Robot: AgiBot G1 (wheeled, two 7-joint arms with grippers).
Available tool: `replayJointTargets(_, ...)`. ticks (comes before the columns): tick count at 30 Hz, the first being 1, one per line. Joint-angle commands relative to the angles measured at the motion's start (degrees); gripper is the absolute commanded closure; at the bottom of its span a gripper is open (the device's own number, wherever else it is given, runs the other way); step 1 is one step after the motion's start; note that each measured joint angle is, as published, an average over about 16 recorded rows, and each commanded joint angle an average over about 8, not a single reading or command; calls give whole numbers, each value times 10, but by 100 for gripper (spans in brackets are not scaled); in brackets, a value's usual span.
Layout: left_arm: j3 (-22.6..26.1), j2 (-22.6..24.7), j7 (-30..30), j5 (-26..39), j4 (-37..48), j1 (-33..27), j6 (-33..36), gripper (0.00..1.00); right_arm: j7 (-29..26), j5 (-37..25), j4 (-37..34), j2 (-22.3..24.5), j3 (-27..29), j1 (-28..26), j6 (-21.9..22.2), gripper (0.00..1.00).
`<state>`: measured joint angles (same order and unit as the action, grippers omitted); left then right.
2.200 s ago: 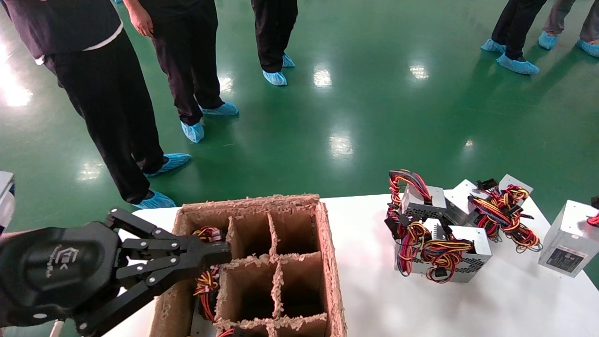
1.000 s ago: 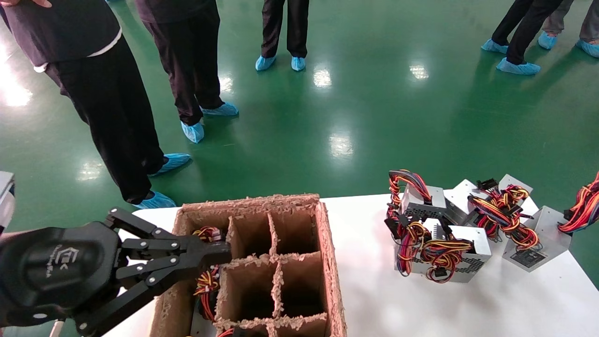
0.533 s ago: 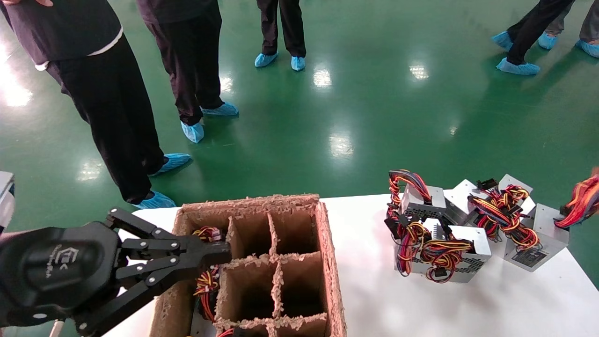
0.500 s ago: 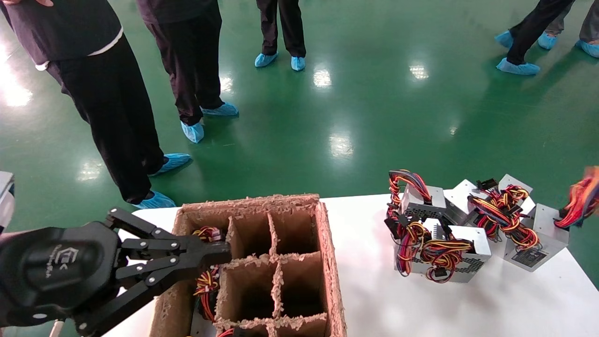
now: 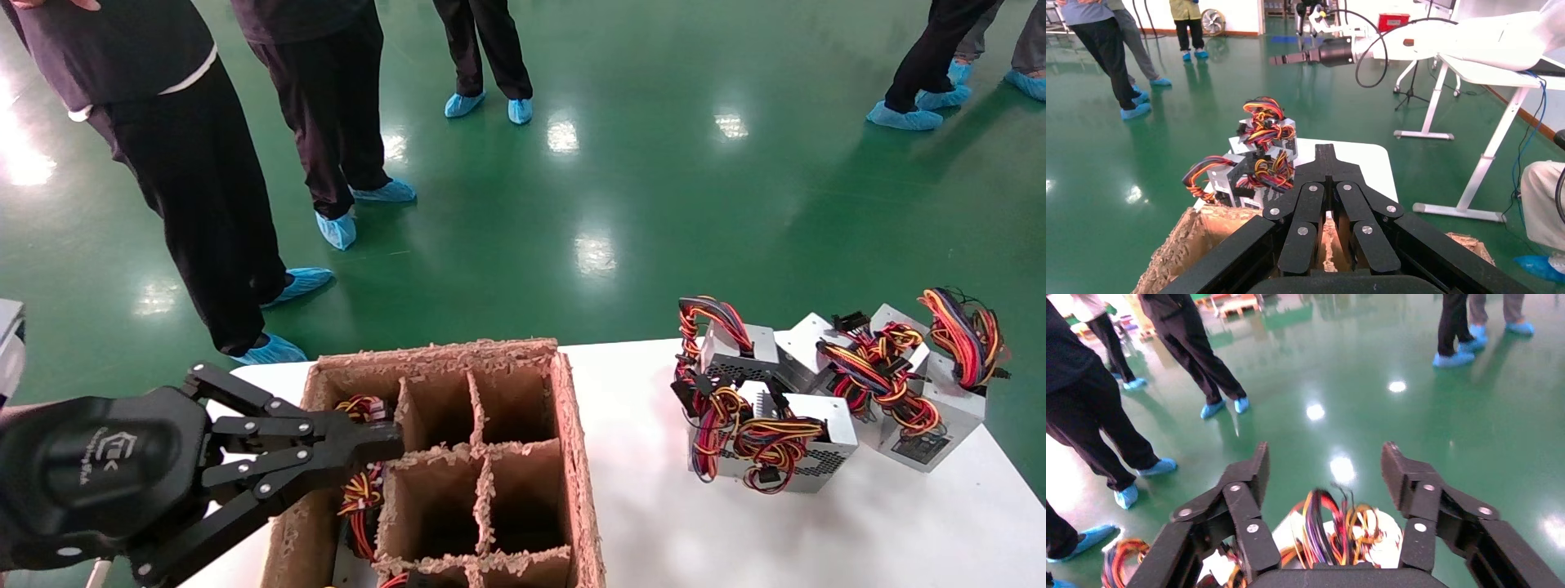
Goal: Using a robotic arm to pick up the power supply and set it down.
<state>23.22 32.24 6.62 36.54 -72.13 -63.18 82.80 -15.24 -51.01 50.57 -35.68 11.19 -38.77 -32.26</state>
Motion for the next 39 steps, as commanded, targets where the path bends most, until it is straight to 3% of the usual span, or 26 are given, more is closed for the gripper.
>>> replayJointTargets(1, 0, 0, 0, 0, 0, 0, 0, 100, 4, 3, 16, 0, 7, 5, 3, 0)
replayJointTargets(10, 0, 0, 0, 0, 0, 0, 0, 100, 15, 12, 66, 3, 17, 17, -8, 0)
replayJointTargets(27, 0, 0, 0, 0, 0, 0, 0, 100, 23, 35, 112, 3, -66, -54, -158, 0)
replayJointTargets(28, 0, 0, 0, 0, 0, 0, 0, 92, 23, 36, 115, 3, -70, -58, -166, 0)
replayJointTargets(35, 0, 0, 0, 0, 0, 0, 0, 4, 27, 46, 135, 4, -106, -87, -231, 0)
replayJointTargets(36, 0, 0, 0, 0, 0, 0, 0, 0, 28, 47, 138, 4, -111, -92, -240, 0)
replayJointTargets(39, 0, 0, 0, 0, 0, 0, 0, 0, 29, 51, 146, 4, -125, -104, -266, 0)
